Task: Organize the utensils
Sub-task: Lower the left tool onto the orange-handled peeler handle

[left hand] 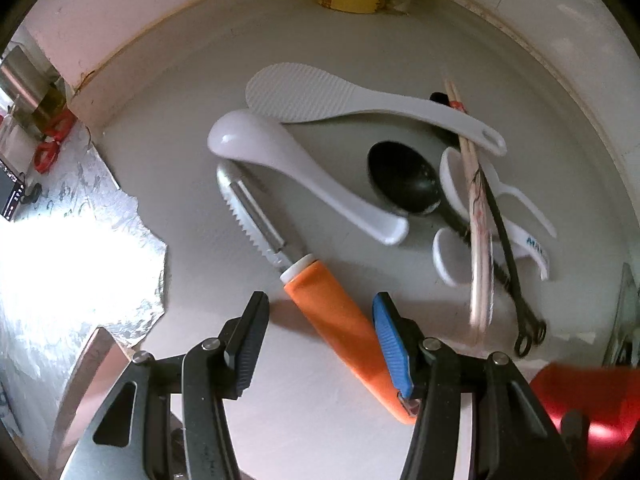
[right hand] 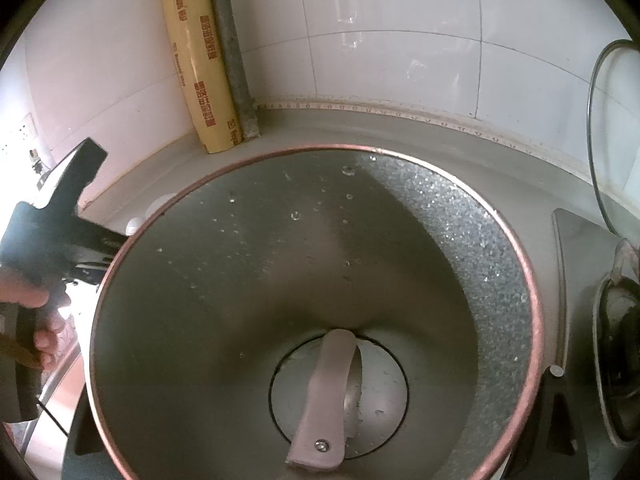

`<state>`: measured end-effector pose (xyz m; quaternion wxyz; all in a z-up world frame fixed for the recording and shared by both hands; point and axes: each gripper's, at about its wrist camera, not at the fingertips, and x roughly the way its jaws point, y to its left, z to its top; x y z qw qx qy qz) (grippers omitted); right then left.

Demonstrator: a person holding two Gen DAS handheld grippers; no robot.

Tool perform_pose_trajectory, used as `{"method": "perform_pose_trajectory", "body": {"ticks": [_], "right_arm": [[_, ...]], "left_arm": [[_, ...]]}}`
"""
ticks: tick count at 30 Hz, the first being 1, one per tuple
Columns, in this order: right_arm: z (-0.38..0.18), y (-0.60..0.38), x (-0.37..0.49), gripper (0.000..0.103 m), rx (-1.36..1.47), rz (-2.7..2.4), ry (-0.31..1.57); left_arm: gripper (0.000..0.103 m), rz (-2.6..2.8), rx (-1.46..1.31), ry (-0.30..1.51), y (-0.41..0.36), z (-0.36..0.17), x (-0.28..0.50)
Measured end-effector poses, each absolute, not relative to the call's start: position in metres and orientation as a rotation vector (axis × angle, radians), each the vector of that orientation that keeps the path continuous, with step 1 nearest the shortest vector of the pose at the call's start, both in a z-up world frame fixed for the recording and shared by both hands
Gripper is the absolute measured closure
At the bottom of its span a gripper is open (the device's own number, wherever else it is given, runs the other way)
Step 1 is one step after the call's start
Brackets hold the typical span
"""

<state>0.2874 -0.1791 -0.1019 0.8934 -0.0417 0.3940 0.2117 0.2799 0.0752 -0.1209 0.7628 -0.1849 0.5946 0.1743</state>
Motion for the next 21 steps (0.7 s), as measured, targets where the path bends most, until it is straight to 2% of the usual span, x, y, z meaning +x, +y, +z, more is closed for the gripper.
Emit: {"method": "perform_pose_trajectory", "body": {"ticks": [13, 17, 21], "right_arm": [[-0.103, -0.176, 0.289, 0.006, -0.089, 0.433, 0.821], [-0.103, -0.175, 0.291, 0.006, -0.092, 0.431, 0.825], [-0.103, -0.174, 0.291, 0.006, -0.096, 0.428, 0.827]], "left_arm": [[0.050, 0.323, -0.574, 1.261, 0.143, -0.119, 0.232], [0.054, 0.290, -0.550, 1.267, 0.135, -0.119, 0.247], [0.067, 0.272, -0.484, 1.272, 0.122, -0.114, 0.273]]}}
